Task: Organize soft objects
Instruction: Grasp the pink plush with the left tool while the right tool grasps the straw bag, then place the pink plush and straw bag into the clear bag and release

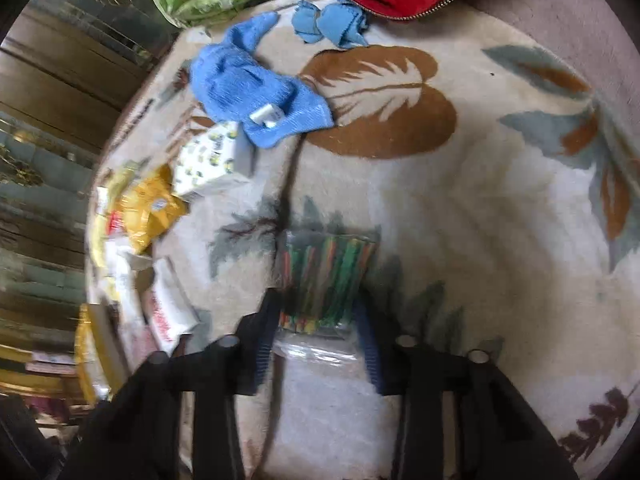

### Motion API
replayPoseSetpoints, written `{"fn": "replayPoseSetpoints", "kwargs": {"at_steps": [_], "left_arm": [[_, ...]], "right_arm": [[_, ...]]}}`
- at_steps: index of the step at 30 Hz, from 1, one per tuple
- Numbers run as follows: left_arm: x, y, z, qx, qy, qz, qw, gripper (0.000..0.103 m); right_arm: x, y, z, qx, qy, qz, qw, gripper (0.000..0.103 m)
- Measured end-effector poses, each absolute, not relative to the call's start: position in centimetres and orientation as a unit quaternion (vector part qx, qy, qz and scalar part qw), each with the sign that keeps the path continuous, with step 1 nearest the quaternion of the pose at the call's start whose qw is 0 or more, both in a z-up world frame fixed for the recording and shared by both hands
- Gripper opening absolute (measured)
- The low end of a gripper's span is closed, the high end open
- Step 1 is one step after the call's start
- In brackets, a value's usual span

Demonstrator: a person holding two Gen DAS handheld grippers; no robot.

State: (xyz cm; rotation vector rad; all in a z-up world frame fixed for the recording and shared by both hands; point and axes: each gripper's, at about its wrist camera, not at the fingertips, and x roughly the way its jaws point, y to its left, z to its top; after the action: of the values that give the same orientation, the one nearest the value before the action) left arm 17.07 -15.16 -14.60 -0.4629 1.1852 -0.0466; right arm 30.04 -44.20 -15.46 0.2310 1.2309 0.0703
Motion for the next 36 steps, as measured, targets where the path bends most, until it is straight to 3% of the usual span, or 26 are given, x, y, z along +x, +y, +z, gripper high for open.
{"fn": "replayPoseSetpoints", "kwargs": {"at_steps": [1,6,7,9,12,21,27,36], "left_arm": [[18.2,-15.4,-15.2,-0.218,0.561,-0.014,0.799,0.054],[22.1,-17.2,-18.2,-0.162,0.612,0.020,0.774,0.054],[22.2,-17.2,-18.6,-0.167,0.612,0.019,0.773,0.052],[21.7,-16.6,-18.8,-0.209,0.597,0.012,0.774,0.037],[20.2,-16.9,-17.8,-0.210,0.581,0.005,0.786,0.032],[9.1,-13.9,-11.3,-0.334,0.494,-0.077,0.799,0.032],[1.3,-9.2,-7.9,-0.388,0.411,-0.036,0.824,0.032],[-4.1,-3.2,-3.9,-0.435,0.351,0.024,0.829,0.032]], "right_arm": [[29.9,-44.1,-15.4,0.100,0.574,0.031,0.812,0.023],[28.3,-44.8,-15.0,0.092,0.570,0.046,0.815,0.018],[27.8,-44.9,-15.0,0.096,0.570,0.055,0.814,0.018],[27.2,-44.6,-15.2,0.103,0.572,0.072,0.811,0.018],[25.8,-45.6,-15.0,0.116,0.570,0.093,0.808,0.017],[23.1,-45.3,-10.6,0.135,0.551,0.161,0.808,0.017],[20.8,-39.2,-5.6,0.088,0.524,0.240,0.813,0.017],[13.8,-26.8,3.7,-0.027,0.512,0.352,0.783,0.017]]}}
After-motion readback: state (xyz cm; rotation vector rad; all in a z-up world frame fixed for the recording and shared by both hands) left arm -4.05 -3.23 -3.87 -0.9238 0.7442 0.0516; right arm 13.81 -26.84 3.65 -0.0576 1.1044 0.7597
